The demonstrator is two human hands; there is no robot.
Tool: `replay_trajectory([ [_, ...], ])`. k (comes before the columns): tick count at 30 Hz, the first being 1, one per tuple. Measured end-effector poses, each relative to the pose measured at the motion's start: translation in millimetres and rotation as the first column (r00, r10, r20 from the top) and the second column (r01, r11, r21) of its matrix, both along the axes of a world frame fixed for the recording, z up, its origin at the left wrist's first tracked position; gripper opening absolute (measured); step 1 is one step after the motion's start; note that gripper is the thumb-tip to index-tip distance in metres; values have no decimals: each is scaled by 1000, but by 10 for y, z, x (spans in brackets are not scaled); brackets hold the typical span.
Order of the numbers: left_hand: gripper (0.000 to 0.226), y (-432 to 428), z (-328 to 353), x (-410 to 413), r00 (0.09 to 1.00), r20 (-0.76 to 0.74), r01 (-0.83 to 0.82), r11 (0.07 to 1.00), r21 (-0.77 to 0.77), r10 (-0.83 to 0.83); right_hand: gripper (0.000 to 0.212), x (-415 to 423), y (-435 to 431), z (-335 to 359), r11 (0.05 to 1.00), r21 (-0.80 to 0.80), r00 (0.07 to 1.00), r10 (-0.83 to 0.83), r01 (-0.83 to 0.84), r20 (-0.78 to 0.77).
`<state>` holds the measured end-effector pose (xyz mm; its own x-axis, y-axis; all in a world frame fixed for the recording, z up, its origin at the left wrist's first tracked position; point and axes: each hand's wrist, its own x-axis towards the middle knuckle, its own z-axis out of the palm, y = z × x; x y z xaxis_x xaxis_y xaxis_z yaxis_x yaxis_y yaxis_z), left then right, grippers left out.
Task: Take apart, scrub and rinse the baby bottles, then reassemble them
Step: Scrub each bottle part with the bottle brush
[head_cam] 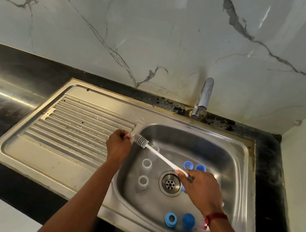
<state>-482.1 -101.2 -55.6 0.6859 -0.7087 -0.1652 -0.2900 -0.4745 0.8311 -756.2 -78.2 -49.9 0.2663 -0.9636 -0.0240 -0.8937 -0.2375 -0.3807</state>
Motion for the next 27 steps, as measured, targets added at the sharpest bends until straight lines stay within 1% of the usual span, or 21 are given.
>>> replay_trajectory([
  [2,10,-17,69,-64,1000,-16,-14,1000,-15,14,55,57,35,-19,999,-1,999,-40,40,-2],
  [6,6,-28,131,-91,999,-35,25,999,-31,-26,58,111,53,-75,996,-31,996,-78,79,30],
  [10,2,-14,33,-108,983,-174,51,997,-59,-61,64,154,36,-127,994,-31,990,-105,108,90],
  [14,5,-11,55,-154,958,-286,-60,992,-111,26,63,158,71,-135,989,-8,976,-145,148,161],
  [17,9,3,134,-168,964,-246,-130,988,-89,104,62,134,121,-100,983,11,963,-181,182,200],
  [19,7,9,101,-173,963,-251,-128,987,-95,101,58,138,151,-74,988,24,967,-155,153,201],
  [21,5,14,48,-200,951,-306,-73,992,-103,38,56,156,178,-62,992,28,975,-123,120,185],
  [23,6,23,-23,-225,948,-316,-1,996,-90,-27,56,159,185,-76,990,34,971,-139,135,194],
  [27,5,85,-76,-249,980,-179,79,996,-37,-84,56,135,202,-126,987,66,973,-158,149,170],
])
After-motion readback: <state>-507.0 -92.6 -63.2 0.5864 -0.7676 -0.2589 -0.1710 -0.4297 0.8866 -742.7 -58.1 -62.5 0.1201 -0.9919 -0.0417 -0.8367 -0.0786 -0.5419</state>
